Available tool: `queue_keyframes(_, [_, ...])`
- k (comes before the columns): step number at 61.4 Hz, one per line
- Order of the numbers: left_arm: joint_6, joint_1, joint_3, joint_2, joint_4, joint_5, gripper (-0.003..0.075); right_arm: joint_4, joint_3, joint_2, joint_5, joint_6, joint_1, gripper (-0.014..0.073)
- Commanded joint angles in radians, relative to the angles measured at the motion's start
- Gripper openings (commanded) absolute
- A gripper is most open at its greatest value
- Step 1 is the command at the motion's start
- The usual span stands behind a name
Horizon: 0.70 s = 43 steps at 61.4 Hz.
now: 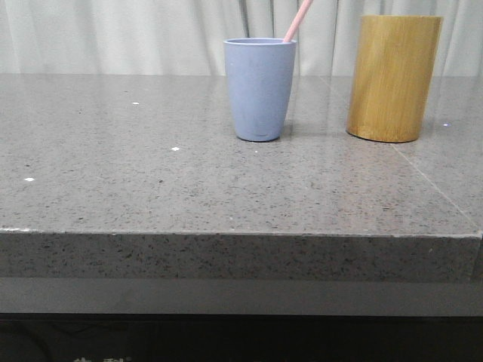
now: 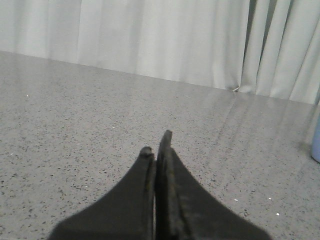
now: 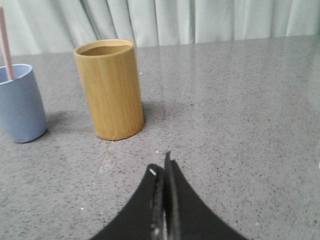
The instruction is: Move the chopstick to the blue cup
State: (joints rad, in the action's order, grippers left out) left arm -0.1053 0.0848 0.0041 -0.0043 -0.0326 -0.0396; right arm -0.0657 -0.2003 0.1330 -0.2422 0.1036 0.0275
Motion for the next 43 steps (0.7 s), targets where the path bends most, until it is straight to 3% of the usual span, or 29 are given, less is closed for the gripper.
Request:
queue_keyframes(1, [-0.009, -0.003, 0.012, -0.023, 0.0, 0.076, -0.0019, -0.019, 0.087, -0.062, 0.223, -0.004, -0.021, -0.0068])
queue_keyframes(11, [-0.009, -0.003, 0.012, -0.023, 0.0, 0.076, -0.0019, -0.019, 0.226, -0.162, 0.373, -0.004, -0.037, -0.0068])
queue_keyframes(43, [-0.009, -0.003, 0.012, -0.023, 0.0, 0.076, -0.0019, -0.01, 0.223, -0.165, 0.36, -0.004, -0.047, -0.0068])
